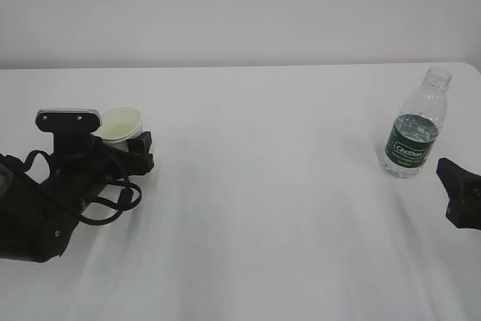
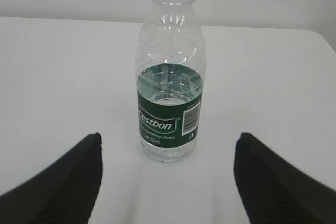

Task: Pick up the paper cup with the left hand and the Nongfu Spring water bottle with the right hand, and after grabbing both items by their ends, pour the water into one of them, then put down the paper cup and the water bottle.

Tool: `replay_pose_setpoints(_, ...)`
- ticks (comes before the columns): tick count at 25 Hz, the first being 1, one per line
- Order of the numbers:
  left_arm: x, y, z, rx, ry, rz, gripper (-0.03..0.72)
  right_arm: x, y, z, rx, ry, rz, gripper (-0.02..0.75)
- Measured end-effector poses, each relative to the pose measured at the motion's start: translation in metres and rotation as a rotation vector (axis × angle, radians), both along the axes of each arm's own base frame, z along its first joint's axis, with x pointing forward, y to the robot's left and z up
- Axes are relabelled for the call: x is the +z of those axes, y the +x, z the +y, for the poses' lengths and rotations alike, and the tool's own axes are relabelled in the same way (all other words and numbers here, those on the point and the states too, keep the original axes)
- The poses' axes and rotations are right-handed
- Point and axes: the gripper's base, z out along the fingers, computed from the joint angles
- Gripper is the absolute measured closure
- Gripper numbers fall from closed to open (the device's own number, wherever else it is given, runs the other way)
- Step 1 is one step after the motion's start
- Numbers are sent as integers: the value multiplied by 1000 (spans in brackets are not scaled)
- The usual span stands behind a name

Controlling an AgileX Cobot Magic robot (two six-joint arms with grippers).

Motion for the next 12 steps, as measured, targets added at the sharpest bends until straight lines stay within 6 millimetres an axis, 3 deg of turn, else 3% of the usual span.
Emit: replay_pose_setpoints(12, 5, -28, 8, -3, 21, 49, 62, 0, 0, 0, 0, 0, 0, 155)
